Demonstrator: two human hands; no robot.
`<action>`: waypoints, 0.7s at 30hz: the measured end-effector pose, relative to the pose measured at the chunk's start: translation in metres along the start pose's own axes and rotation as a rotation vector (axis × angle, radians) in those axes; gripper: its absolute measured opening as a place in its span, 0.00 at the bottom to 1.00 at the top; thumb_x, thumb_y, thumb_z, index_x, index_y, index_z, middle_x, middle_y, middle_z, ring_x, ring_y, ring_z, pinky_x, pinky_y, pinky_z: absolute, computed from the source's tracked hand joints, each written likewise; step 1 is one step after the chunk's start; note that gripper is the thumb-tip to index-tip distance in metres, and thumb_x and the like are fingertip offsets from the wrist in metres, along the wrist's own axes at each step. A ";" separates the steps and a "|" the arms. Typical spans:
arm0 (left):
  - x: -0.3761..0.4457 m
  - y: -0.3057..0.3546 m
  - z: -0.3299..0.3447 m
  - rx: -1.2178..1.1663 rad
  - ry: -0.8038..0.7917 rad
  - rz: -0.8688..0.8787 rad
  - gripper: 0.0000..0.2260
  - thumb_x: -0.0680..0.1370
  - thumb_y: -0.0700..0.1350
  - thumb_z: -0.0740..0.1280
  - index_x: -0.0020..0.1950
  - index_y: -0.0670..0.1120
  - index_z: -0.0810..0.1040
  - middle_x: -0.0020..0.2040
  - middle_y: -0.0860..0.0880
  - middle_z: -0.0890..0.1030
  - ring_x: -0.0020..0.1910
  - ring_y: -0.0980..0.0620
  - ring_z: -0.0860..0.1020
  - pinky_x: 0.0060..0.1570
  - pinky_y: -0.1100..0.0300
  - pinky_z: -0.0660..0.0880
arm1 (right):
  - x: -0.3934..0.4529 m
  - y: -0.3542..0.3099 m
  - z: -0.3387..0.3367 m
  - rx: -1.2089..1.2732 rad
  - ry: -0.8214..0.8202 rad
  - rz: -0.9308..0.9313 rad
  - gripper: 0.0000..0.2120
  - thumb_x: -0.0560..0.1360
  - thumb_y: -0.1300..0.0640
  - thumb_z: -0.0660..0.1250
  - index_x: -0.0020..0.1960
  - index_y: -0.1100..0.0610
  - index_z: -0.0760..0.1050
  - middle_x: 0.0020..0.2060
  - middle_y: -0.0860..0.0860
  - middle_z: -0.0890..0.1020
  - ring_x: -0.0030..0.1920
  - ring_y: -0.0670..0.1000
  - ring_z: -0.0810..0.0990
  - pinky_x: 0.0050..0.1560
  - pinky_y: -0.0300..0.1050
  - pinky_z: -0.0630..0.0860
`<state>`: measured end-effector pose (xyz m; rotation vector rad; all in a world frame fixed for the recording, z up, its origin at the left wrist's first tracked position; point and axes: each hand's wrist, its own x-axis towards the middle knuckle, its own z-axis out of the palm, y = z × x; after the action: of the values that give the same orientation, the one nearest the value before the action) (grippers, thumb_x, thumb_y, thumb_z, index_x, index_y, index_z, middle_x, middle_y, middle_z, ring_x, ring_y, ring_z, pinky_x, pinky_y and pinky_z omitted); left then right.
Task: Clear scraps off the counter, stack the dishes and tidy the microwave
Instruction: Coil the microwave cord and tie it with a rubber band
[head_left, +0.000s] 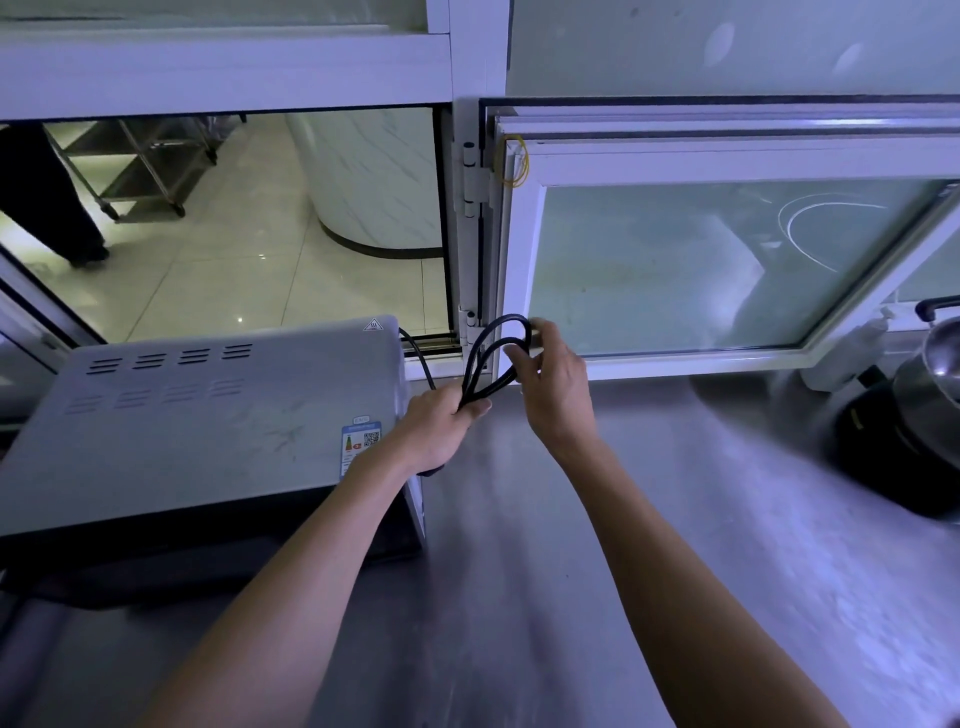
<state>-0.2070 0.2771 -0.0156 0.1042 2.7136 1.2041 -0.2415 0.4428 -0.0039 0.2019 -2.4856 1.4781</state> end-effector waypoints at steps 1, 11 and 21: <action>0.000 -0.002 0.000 0.000 -0.009 -0.005 0.13 0.83 0.56 0.60 0.40 0.55 0.67 0.35 0.50 0.72 0.35 0.47 0.70 0.38 0.51 0.70 | 0.000 0.000 -0.001 -0.016 -0.009 -0.032 0.20 0.79 0.52 0.66 0.69 0.46 0.65 0.49 0.46 0.79 0.41 0.49 0.79 0.46 0.45 0.76; 0.000 -0.009 0.004 0.000 -0.033 -0.034 0.14 0.82 0.57 0.61 0.38 0.55 0.68 0.33 0.51 0.72 0.32 0.50 0.70 0.37 0.52 0.72 | -0.004 0.003 -0.004 -0.150 0.130 -0.214 0.17 0.74 0.60 0.72 0.62 0.52 0.78 0.42 0.49 0.79 0.35 0.51 0.75 0.40 0.51 0.77; 0.002 -0.008 0.005 -0.017 -0.018 0.038 0.06 0.80 0.57 0.67 0.46 0.57 0.74 0.42 0.51 0.80 0.41 0.46 0.81 0.30 0.53 0.79 | -0.002 0.002 -0.027 -0.330 0.163 -0.193 0.14 0.71 0.42 0.74 0.52 0.48 0.83 0.35 0.46 0.81 0.37 0.54 0.79 0.37 0.49 0.76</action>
<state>-0.2074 0.2756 -0.0254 0.1645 2.6971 1.2297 -0.2362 0.4675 0.0065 0.2409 -2.4524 0.9535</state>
